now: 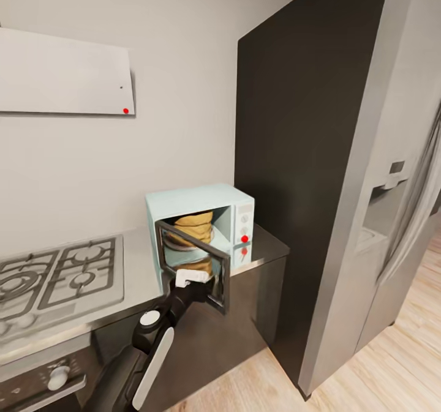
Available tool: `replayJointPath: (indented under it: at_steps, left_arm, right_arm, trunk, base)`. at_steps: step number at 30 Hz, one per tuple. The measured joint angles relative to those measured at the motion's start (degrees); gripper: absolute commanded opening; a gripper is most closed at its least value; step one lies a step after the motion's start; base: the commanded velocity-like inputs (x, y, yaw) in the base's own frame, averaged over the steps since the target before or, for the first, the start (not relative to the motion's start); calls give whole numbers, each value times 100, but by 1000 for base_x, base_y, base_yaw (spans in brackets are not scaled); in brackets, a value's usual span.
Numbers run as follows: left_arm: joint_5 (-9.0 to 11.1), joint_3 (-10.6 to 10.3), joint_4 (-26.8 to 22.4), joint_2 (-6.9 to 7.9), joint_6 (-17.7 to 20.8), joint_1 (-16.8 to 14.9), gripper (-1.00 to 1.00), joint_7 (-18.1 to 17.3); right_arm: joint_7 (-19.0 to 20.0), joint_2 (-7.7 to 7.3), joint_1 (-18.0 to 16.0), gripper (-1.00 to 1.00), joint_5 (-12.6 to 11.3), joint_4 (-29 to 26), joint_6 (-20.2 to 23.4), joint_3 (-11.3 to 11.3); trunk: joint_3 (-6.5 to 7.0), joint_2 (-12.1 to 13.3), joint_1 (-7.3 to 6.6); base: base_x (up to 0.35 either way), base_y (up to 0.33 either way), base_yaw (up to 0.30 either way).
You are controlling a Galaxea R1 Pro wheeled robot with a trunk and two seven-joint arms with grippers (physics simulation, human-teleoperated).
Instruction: In the kitchen, take the popcorn bag from the countertop, put it into the microwave, and heat it until the popcorn is cooked so the cooked popcorn ends up inside the bag.
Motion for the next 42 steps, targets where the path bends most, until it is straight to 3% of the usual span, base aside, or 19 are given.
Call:
replayJointPath:
  at_steps: [20,25,39,42]
  left_arm:
    - [-3,-68,235,-130,0,0,100,-3]
    - [-31,-71,385,-321,-7,0,100,2]
    - [-33,-69,397,-340,-8,-1,100,11]
    - [-47,-59,400,-338,-6,-1,100,204]
  right_arm:
    - [3,18,0,100,6,-6,9,0]
    - [3,24,0,100,-2,-6,6,-6]
    - [7,26,1,100,-9,-7,44,-26]
    - [6,21,1,100,-9,-7,44,-26]
  trunk:
    - [0,0,0]
    - [0,1,2]
    - [35,0,2]
    - [44,0,0]
  base:
    - [252,0,0]
    - [127,0,-2]
    - [30,0,-224]
    - [257,0,-218]
